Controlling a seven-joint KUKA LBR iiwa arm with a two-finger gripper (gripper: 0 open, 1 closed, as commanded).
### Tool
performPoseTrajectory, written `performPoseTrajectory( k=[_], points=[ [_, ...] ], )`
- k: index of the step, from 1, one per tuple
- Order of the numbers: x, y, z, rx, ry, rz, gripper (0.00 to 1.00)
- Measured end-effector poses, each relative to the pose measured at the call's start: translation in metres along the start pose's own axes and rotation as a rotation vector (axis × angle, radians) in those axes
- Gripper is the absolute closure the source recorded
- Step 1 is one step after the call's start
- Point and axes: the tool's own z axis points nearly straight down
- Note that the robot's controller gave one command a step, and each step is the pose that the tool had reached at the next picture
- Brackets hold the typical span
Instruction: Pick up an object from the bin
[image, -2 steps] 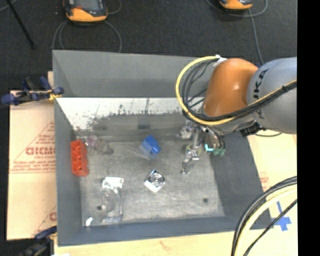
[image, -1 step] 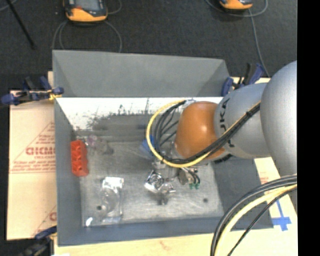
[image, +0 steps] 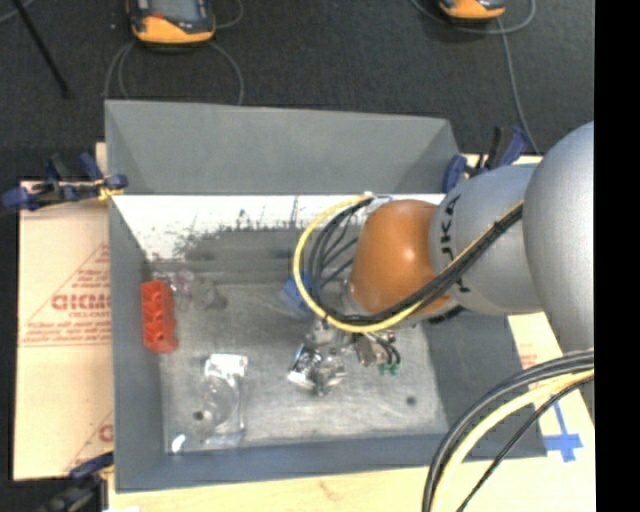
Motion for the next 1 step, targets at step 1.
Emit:
performPoseTrajectory(
  k=[1],
  points=[
    [-0.025, -0.0007, -0.19, -0.001, 0.007, -0.16, 1.0]
  ],
)
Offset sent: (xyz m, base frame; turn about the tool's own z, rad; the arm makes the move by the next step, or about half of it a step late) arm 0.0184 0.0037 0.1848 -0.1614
